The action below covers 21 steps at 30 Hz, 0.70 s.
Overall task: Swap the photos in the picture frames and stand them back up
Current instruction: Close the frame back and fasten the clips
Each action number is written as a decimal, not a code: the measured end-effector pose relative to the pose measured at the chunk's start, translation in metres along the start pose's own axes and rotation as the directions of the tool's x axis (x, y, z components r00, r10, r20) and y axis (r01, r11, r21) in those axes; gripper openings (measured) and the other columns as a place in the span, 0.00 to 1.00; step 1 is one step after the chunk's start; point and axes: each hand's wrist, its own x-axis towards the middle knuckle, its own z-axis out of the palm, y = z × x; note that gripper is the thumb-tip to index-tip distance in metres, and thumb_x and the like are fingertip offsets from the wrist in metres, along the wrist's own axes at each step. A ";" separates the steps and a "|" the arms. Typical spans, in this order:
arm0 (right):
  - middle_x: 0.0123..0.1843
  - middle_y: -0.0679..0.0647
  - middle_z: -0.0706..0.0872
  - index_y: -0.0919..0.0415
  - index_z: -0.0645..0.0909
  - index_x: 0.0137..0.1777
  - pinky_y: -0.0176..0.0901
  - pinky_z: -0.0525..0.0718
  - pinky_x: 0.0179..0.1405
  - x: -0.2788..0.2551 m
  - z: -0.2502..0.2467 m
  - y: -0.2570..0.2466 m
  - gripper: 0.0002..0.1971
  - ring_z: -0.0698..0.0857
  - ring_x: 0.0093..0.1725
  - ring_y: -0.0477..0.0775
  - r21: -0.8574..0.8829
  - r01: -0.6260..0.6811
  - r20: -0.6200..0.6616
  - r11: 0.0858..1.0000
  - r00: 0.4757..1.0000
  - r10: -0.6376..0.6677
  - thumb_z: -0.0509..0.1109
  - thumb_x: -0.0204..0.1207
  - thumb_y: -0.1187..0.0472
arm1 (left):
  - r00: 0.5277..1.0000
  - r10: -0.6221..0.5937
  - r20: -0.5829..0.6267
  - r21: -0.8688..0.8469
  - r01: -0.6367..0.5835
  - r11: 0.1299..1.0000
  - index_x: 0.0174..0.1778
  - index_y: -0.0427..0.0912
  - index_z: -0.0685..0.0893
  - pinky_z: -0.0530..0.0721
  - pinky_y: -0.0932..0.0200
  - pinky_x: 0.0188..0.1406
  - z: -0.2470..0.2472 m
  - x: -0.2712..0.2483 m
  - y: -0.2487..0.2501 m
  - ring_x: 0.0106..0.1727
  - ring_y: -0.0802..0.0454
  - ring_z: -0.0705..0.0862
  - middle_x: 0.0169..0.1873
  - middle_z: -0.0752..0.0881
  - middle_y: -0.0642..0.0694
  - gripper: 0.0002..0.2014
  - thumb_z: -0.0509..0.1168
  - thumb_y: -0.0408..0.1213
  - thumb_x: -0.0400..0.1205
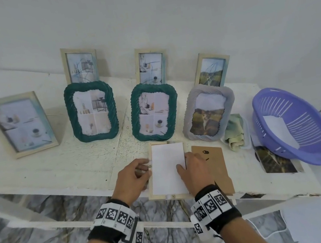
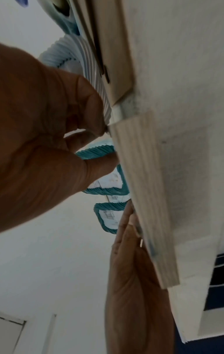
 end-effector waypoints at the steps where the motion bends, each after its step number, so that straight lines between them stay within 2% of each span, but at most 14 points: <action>1: 0.61 0.58 0.78 0.59 0.70 0.73 0.46 0.78 0.50 -0.002 0.001 0.000 0.21 0.82 0.55 0.58 0.005 0.008 -0.001 1.000 1.000 -0.008 0.63 0.83 0.51 | 1.000 0.005 0.002 0.003 -0.005 1.000 0.58 0.47 0.86 0.88 0.60 0.29 0.000 0.000 0.000 0.42 0.50 0.85 0.45 0.86 0.47 0.13 0.72 0.30 0.79; 3: 0.61 0.57 0.76 0.55 0.68 0.75 0.47 0.80 0.50 -0.004 0.003 0.002 0.22 0.82 0.53 0.59 -0.007 0.041 -0.015 0.999 0.999 -0.041 0.62 0.83 0.50 | 1.000 0.027 -0.003 0.026 -0.027 0.999 0.58 0.49 0.85 0.90 0.57 0.35 0.000 -0.001 0.000 0.43 0.50 0.86 0.45 0.86 0.49 0.14 0.72 0.30 0.79; 4: 0.61 0.57 0.76 0.54 0.70 0.74 0.46 0.80 0.49 -0.005 0.003 0.004 0.21 0.82 0.52 0.59 -0.024 0.058 -0.013 0.998 0.998 -0.058 0.61 0.83 0.49 | 0.999 0.049 -0.013 0.069 -0.048 0.996 0.58 0.49 0.85 0.89 0.57 0.41 -0.001 0.000 0.000 0.44 0.51 0.86 0.45 0.87 0.51 0.14 0.72 0.31 0.79; 6: 0.62 0.56 0.76 0.52 0.74 0.73 0.44 0.80 0.50 -0.004 0.002 0.008 0.20 0.83 0.51 0.58 -0.029 0.082 0.017 0.996 0.996 -0.082 0.60 0.84 0.48 | 0.991 0.131 -0.032 0.240 -0.119 0.963 0.61 0.50 0.85 0.84 0.57 0.53 -0.003 0.001 -0.002 0.51 0.53 0.83 0.50 0.86 0.54 0.15 0.73 0.37 0.78; 8: 0.61 0.56 0.77 0.50 0.75 0.73 0.44 0.80 0.51 -0.004 -0.002 0.015 0.20 0.83 0.51 0.58 0.024 0.097 0.031 0.995 0.995 -0.097 0.60 0.84 0.48 | 0.977 0.211 -0.035 0.378 -0.183 0.907 0.64 0.51 0.83 0.77 0.53 0.61 -0.005 0.003 -0.004 0.61 0.52 0.76 0.58 0.82 0.53 0.19 0.72 0.46 0.77; 11: 0.56 0.57 0.78 0.53 0.78 0.68 0.50 0.81 0.52 -0.008 -0.013 0.032 0.18 0.80 0.54 0.61 0.049 0.083 -0.124 0.995 0.989 -0.076 0.63 0.81 0.50 | 0.971 0.240 -0.021 0.415 -0.210 0.885 0.66 0.55 0.82 0.67 0.47 0.71 -0.007 0.007 -0.011 0.72 0.50 0.68 0.69 0.77 0.55 0.30 0.60 0.63 0.70; 13: 0.57 0.59 0.78 0.56 0.80 0.66 0.51 0.79 0.50 -0.009 -0.021 0.044 0.18 0.77 0.56 0.63 -0.042 -0.009 -0.220 0.999 0.975 -0.001 0.65 0.78 0.52 | 0.967 0.256 -0.012 0.431 -0.226 0.873 0.66 0.58 0.81 0.60 0.42 0.77 -0.008 0.009 -0.019 0.79 0.51 0.64 0.75 0.73 0.56 0.31 0.56 0.65 0.69; 16: 0.60 0.58 0.77 0.56 0.77 0.66 0.52 0.77 0.53 -0.012 -0.030 0.059 0.24 0.75 0.59 0.63 -0.185 -0.185 -0.139 0.965 0.977 0.161 0.64 0.76 0.42 | 0.960 0.280 0.003 0.434 -0.253 0.865 0.65 0.61 0.81 0.54 0.42 0.78 -0.007 0.011 -0.027 0.83 0.51 0.60 0.76 0.74 0.55 0.29 0.55 0.66 0.70; 18: 0.61 0.57 0.77 0.55 0.76 0.65 0.52 0.76 0.55 -0.015 -0.030 0.067 0.28 0.74 0.61 0.63 -0.204 -0.219 -0.059 0.954 0.976 0.211 0.62 0.75 0.35 | 0.958 0.287 -0.011 0.425 -0.255 0.868 0.62 0.62 0.83 0.53 0.46 0.77 -0.006 0.011 -0.028 0.83 0.51 0.61 0.75 0.76 0.55 0.27 0.55 0.66 0.71; 21: 0.61 0.58 0.77 0.58 0.76 0.65 0.51 0.75 0.56 -0.018 -0.029 0.075 0.26 0.73 0.61 0.62 -0.154 -0.203 -0.031 0.967 0.979 0.201 0.64 0.76 0.39 | 0.954 0.300 -0.023 0.433 -0.261 0.863 0.61 0.62 0.83 0.51 0.52 0.74 -0.004 0.011 -0.029 0.82 0.53 0.60 0.73 0.77 0.58 0.26 0.55 0.66 0.71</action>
